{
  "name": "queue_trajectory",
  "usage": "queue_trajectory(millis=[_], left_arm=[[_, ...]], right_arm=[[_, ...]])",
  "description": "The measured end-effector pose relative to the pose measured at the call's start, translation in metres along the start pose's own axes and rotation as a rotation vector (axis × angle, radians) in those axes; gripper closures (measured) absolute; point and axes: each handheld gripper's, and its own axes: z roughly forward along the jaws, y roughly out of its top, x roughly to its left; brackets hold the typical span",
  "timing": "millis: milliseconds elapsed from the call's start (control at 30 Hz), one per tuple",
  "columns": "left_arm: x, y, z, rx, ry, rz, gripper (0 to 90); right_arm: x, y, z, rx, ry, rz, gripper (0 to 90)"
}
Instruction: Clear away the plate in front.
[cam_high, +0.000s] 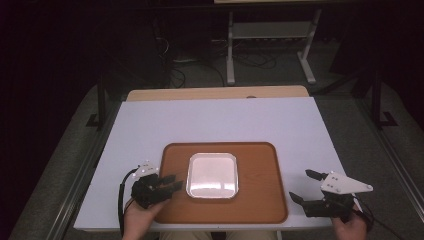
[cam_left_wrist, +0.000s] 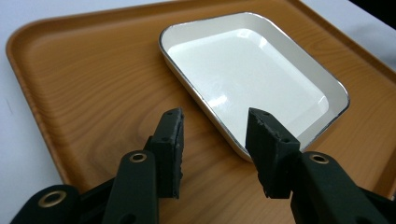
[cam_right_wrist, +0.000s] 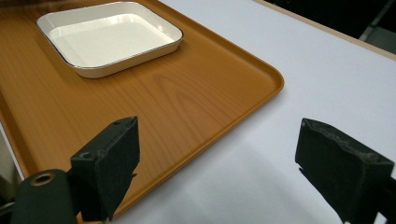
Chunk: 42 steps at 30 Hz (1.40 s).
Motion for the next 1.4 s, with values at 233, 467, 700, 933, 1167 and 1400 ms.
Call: queue_trajectory(millis=[233, 467, 700, 933, 1167, 1400], left_arm=[[0.003, 0.001, -0.003, -0.019, -0.023, 0.018, 53.6], [0.006, 0.003, -0.009, -0.035, -0.028, 0.083, 50.5], [0.008, 0.004, -0.013, -0.046, -0.029, 0.14, 42.5], [0.013, 0.002, -0.017, -0.067, -0.038, 0.184, 36.5], [0.021, 0.002, -0.022, -0.072, -0.031, 0.178, 33.9], [0.035, -0.001, -0.034, -0.104, 0.015, 0.149, 32.2]], right_arm=[[0.0, 0.0, 0.0, -0.001, 0.0, 0.003, 13.0], [0.0, 0.0, 0.0, -0.003, 0.0, 0.007, 13.0], [-0.001, 0.0, 0.0, -0.007, 0.0, 0.009, 13.0], [-0.001, 0.0, 0.0, 0.001, -0.004, 0.011, 13.0], [-0.001, 0.0, 0.0, 0.005, -0.004, 0.009, 13.0], [-0.001, 0.0, 0.001, 0.008, -0.004, 0.01, 13.0]])
